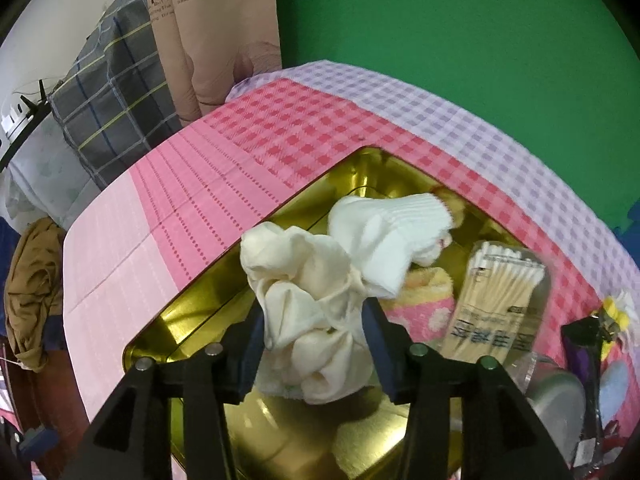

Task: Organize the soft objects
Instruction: 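Carry the cream scrunchie into the red tin and open the right gripper, then grasp the white cloth near the yellow item with the left gripper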

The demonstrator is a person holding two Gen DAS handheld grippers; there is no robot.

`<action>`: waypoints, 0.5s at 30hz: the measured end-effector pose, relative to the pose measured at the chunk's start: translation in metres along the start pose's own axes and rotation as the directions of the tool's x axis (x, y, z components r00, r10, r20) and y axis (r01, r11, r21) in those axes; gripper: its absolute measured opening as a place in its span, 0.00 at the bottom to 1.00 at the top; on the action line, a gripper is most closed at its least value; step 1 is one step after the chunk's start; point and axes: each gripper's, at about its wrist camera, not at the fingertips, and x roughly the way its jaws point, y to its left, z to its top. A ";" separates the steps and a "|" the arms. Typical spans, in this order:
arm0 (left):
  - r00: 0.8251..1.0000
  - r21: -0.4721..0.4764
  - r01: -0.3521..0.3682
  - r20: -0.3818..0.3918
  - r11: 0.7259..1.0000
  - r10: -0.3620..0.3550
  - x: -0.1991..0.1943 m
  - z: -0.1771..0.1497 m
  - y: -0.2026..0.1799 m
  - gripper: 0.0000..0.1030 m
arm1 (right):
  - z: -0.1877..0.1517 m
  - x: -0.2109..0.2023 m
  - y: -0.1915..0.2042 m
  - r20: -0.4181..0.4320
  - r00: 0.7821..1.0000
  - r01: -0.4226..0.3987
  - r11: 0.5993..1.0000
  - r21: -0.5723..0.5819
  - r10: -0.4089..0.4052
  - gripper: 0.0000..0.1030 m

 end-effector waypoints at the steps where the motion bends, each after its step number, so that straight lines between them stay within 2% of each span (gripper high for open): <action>1: 1.000 0.001 -0.002 -0.001 1.000 0.002 0.000 0.000 0.000 0.85 | -0.001 -0.002 0.000 0.006 1.000 0.001 1.000 -0.003 -0.001 0.47; 4: 1.000 0.011 -0.008 -0.003 1.000 0.008 0.001 0.000 -0.002 0.86 | -0.009 -0.015 -0.002 0.038 0.999 0.007 1.000 -0.002 -0.007 0.48; 10: 1.000 0.029 -0.015 -0.008 0.999 0.015 0.003 -0.002 -0.005 0.89 | -0.037 -0.053 -0.020 0.142 0.989 -0.053 0.996 0.076 0.042 0.48; 15: 1.000 0.056 -0.024 -0.015 0.998 0.024 0.005 -0.004 -0.009 0.90 | -0.097 -0.103 -0.042 0.285 0.958 -0.061 0.988 0.143 0.018 0.49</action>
